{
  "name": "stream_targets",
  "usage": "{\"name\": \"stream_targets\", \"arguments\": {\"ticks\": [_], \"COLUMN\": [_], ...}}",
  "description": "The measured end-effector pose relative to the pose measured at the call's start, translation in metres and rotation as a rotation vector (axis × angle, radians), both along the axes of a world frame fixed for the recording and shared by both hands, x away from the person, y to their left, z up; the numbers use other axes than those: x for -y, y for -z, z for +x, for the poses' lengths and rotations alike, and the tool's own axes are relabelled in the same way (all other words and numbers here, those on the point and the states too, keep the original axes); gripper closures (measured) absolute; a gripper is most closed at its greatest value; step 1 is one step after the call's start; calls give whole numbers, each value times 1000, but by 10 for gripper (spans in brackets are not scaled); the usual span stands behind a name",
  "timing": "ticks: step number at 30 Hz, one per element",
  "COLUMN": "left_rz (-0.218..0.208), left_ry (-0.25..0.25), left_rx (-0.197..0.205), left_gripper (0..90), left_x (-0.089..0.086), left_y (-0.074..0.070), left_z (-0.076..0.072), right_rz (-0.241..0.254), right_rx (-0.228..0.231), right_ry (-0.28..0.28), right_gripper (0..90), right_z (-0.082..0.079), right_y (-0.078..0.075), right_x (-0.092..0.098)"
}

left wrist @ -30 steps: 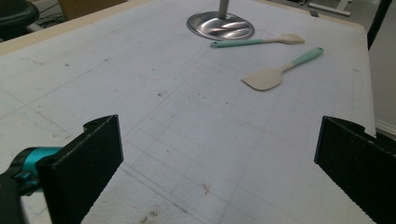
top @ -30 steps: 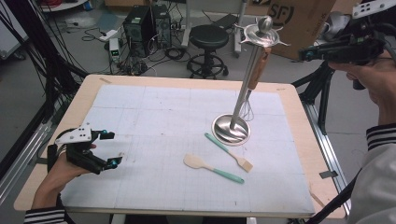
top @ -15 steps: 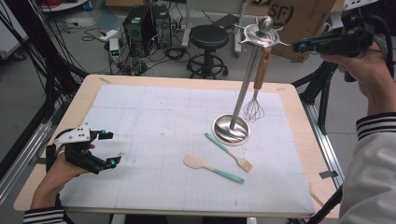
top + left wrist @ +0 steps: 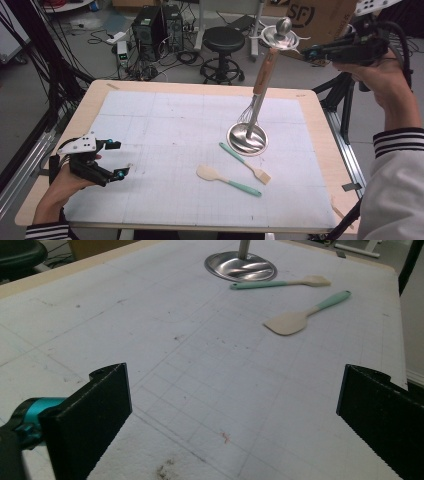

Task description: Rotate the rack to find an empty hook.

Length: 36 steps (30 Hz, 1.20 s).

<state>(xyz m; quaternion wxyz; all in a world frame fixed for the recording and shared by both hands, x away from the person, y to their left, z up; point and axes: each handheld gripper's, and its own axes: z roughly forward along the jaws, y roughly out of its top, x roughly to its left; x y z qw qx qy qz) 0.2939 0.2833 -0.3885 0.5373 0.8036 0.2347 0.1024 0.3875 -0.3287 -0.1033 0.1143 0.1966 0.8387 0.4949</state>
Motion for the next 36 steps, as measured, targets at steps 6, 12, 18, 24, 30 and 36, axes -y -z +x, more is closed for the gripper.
{"name": "stream_targets", "arguments": {"ticks": [6, 12, 18, 24, 30, 36], "left_rz": [4, 14, 10, 15, 17, 18], "left_ry": [5, 0, -1, -3, -3, -3], "left_rx": [0, 0, 0, -1, -1, 0], "left_gripper": [17, 17, 17, 16, 17, 17], "left_x": [3, 2, 2, 3, 3, 3], "left_y": [1, 1, 1, 1, 1, 2], "left_z": [0, 0, 0, 0, 0, 0], "right_rz": [5, 11, 2, 5, -7, -15], "right_rx": [19, 29, 37, 37, 12, -10], "right_ry": [-31, -20, -9, 13, 37, 60], "right_gripper": [890, 890, 885, 739, 599, 400], "right_z": [-8, -17, -29, -41, -47, -52], "right_y": [2, 4, 6, 16, 34, 56], "right_x": [-19, -21, -15, -6, 3, 9]}}
